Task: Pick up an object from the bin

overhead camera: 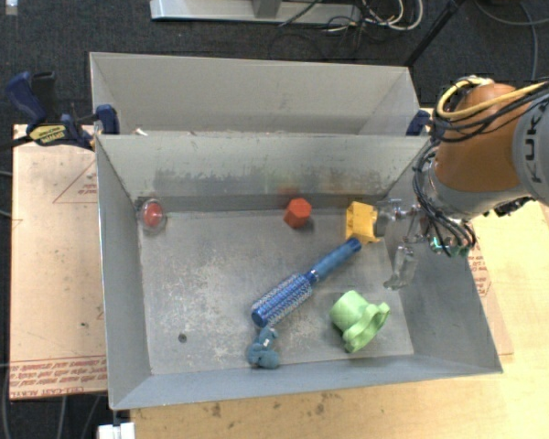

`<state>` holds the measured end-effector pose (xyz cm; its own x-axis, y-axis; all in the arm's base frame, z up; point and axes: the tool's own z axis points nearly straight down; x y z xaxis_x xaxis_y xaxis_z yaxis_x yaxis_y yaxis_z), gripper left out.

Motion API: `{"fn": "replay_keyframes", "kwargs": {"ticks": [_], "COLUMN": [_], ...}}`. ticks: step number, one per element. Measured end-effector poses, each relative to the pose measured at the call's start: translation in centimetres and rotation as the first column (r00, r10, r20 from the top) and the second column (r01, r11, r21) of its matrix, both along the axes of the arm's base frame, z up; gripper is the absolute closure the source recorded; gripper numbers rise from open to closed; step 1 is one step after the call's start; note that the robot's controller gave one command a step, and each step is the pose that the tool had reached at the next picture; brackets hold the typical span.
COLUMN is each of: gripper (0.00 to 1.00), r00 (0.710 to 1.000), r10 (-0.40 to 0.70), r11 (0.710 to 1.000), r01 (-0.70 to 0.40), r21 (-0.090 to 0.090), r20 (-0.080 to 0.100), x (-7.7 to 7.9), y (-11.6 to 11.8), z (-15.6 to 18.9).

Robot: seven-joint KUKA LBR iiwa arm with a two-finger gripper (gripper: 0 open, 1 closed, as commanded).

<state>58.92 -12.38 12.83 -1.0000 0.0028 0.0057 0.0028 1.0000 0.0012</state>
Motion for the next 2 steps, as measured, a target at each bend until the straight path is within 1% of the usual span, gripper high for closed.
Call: {"fn": "replay_keyframes", "kwargs": {"ticks": [1, 2], "gripper": [0.00, 0.00], "r00": [0.972, 0.851], "r10": [0.236, 0.525], "r11": [0.972, 0.851], "r01": [-0.236, -0.525], "r21": [0.003, 0.000], "r20": [0.006, 0.011], "x": [1.0, -0.2], "y": [10.5, 16.9], "z": [-6.0, -2.7]}}
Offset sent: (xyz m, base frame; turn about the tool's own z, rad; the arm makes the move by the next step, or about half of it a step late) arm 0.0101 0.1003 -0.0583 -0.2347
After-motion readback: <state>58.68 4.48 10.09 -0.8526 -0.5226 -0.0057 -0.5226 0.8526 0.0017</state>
